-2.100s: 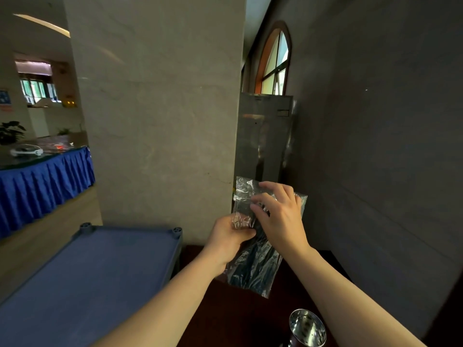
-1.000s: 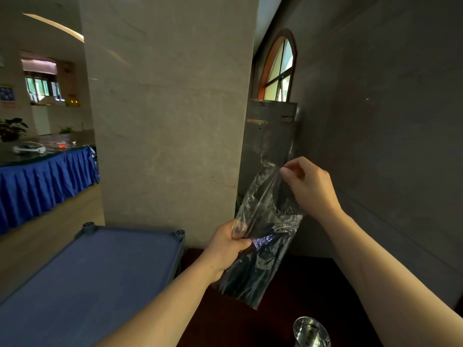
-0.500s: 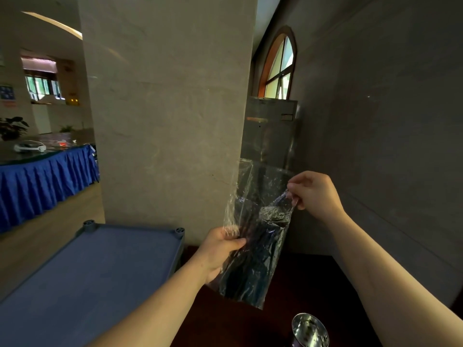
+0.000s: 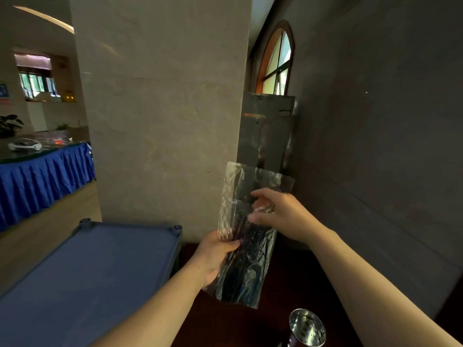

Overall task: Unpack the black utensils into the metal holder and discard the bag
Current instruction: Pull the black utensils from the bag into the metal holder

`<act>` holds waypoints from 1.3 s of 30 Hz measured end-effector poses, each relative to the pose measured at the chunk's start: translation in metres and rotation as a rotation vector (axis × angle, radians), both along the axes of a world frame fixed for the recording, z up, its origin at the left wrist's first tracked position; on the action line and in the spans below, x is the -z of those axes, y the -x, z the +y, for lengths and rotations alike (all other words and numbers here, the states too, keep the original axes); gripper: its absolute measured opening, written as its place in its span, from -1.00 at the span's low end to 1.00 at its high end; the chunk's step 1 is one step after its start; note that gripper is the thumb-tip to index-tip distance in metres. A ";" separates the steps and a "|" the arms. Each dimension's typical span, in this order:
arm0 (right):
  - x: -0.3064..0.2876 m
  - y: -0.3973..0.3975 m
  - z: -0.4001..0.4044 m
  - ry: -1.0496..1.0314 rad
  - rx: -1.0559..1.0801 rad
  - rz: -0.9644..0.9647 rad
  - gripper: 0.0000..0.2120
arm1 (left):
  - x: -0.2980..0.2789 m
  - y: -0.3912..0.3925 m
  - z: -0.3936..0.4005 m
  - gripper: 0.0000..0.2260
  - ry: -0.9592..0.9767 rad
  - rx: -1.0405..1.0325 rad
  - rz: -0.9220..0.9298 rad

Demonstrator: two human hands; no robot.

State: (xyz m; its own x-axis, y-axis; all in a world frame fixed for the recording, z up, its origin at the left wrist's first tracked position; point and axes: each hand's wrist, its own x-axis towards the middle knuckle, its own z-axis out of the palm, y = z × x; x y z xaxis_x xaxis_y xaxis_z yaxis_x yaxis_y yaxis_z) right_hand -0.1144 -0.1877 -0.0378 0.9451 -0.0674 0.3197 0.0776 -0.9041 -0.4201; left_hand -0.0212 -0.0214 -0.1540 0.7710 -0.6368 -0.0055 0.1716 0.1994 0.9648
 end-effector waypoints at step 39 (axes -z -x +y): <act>0.032 -0.005 -0.031 -0.072 0.106 0.144 -0.83 | 0.020 0.020 -0.012 -0.50 -0.214 0.054 -0.138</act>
State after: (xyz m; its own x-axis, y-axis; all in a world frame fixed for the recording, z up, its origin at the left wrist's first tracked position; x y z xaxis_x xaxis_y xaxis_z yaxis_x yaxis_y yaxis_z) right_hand -0.1090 -0.2186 -0.0694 0.9671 -0.1872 0.1721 -0.0825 -0.8713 -0.4838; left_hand -0.0410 -0.0339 -0.1740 0.7388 -0.6726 -0.0416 0.0399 -0.0180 0.9990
